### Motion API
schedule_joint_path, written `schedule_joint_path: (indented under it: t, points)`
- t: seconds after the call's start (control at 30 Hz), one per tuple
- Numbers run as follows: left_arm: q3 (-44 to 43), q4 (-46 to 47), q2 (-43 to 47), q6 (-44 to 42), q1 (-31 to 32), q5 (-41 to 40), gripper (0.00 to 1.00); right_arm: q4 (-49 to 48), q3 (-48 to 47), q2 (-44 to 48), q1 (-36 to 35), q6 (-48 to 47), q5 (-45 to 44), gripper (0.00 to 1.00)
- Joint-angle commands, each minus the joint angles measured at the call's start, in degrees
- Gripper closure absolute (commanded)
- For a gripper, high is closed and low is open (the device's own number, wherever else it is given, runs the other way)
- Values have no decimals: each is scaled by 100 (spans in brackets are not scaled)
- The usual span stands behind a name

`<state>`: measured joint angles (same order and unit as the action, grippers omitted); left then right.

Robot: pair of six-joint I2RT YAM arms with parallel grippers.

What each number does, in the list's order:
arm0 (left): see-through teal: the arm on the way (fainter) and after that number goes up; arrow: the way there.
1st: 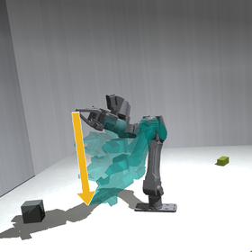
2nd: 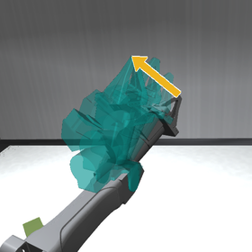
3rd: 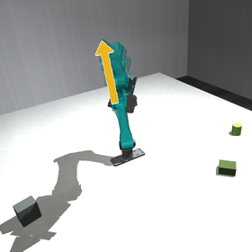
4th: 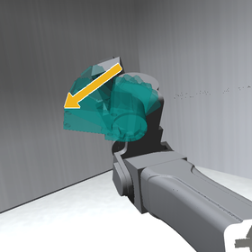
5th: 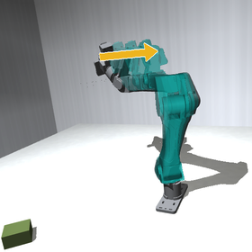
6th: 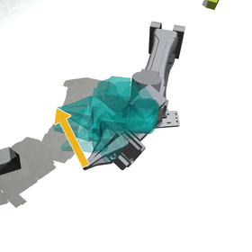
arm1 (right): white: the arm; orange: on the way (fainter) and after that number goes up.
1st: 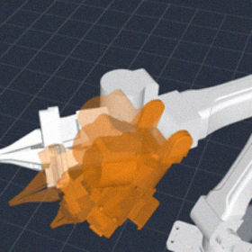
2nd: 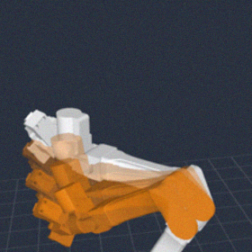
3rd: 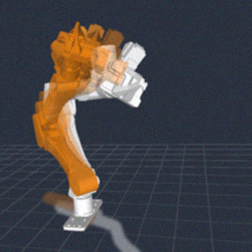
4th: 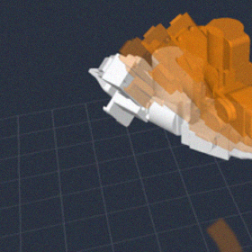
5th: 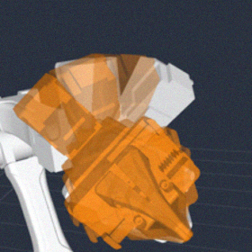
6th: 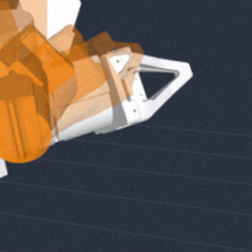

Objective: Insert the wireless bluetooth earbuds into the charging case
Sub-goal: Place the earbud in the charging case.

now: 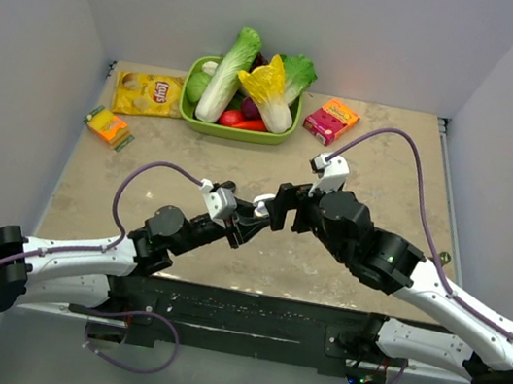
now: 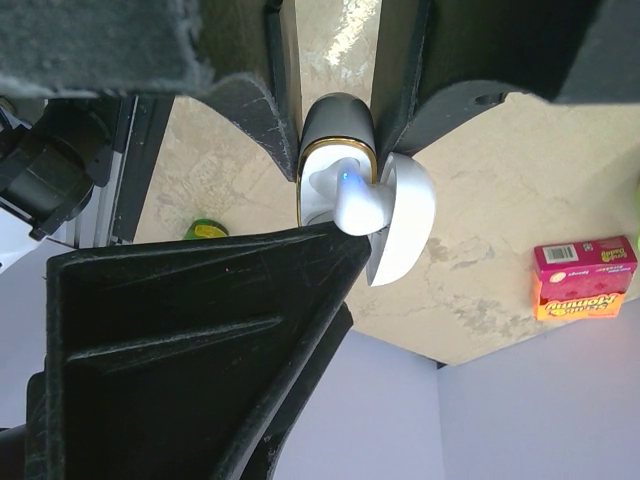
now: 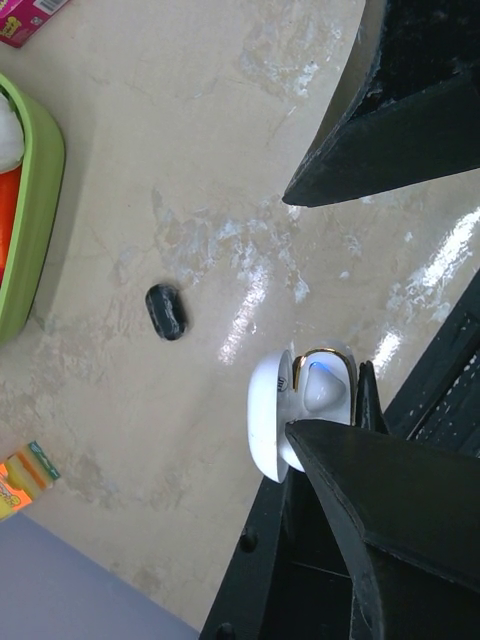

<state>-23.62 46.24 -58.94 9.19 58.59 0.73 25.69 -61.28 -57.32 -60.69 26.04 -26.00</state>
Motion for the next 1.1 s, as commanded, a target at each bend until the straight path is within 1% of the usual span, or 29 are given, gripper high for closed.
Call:
schedule_joint_path:
  t: [0.0, 0.23, 0.37, 0.47, 0.63, 0.97, 1.07]
  points:
    - [33, 412, 111, -146, 21, 94, 100, -406, -7, 116, 30, -169, 411, 10]
    - [-3, 404, 84, -181, 21, 50, 100, -521, 72, 230, 22, -222, 868, 10]
    - [-11, 386, 75, -190, 21, 24, 100, -670, 238, 502, 22, -275, 1070, 10]
    - [-38, 395, 49, -190, 21, 76, 100, -654, 222, 573, 22, -188, 738, 10]
    - [-20, 447, 93, -190, 12, 261, 100, -188, -7, 310, 22, -126, 105, 9]
    - [-20, 448, 58, -216, 21, 700, 100, -258, -95, 256, 30, -152, 51, 9]
    - [-20, 404, 75, -225, 21, 770, 100, -345, -60, 457, 22, -135, 77, 9]
